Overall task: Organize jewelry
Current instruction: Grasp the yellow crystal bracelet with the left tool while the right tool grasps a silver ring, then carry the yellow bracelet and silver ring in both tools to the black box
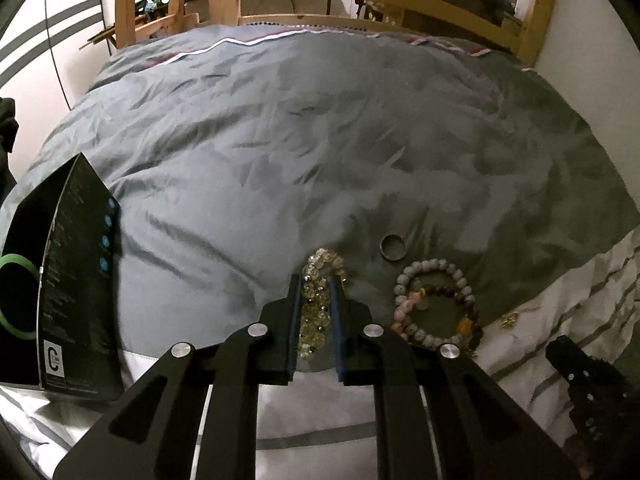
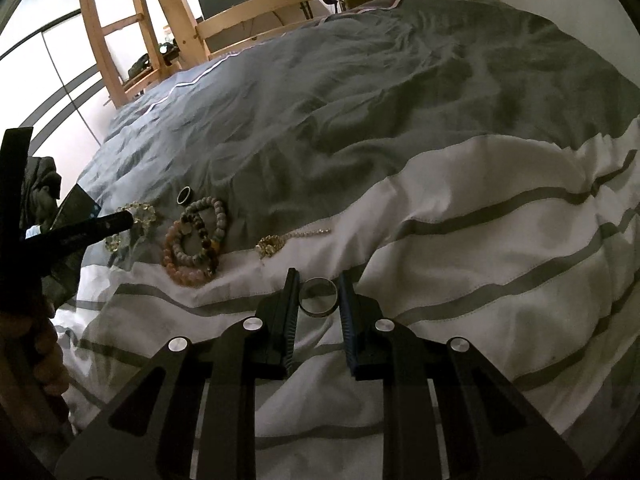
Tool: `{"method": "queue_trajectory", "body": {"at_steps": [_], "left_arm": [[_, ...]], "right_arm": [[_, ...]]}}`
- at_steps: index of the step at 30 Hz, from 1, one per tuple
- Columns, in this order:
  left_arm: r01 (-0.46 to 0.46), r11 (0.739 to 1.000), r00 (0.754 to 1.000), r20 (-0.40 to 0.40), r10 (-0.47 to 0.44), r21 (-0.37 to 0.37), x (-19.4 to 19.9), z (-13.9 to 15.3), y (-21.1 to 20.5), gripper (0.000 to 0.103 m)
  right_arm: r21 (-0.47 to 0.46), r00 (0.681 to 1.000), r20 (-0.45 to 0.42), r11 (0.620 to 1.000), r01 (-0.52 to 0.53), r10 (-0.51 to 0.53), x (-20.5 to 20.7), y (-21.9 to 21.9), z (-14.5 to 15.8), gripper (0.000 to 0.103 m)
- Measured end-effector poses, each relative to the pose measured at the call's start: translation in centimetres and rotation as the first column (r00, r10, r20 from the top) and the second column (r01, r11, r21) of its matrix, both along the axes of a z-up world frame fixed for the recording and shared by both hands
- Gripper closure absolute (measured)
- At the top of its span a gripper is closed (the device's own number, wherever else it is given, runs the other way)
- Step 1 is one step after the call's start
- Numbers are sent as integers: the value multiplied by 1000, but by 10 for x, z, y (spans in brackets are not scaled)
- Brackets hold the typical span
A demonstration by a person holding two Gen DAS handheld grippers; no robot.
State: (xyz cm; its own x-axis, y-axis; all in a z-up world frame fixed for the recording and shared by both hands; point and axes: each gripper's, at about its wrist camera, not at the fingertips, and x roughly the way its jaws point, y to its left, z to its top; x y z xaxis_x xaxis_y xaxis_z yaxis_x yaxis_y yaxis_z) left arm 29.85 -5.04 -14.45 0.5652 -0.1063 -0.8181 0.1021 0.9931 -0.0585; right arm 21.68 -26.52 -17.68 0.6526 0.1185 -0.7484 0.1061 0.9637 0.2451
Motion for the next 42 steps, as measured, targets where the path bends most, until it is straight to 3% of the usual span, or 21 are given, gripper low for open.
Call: {"method": "queue_trajectory", "body": {"at_steps": [15,24,35,42], "left_arm": [[57,998,996,72,-56,-18,-15,33,-11,93],[75,996,992,106,-70,-44,-28,54,-6,93],[109,991,988,115,-100,-72,-52,70,-1,93],[116,993,983,144,-110,-30,-76,98,1,93]], "right_arm": [[-18,994,112,1000,5,-3,-10,-4,23,83],[-23,967,254,1000,7,-1,-25,-5,49,83],[-39,966,258,999,-9,19,-25,3,55,83],[-30,957,284,998,-48,54,-35,10,73,83]]}}
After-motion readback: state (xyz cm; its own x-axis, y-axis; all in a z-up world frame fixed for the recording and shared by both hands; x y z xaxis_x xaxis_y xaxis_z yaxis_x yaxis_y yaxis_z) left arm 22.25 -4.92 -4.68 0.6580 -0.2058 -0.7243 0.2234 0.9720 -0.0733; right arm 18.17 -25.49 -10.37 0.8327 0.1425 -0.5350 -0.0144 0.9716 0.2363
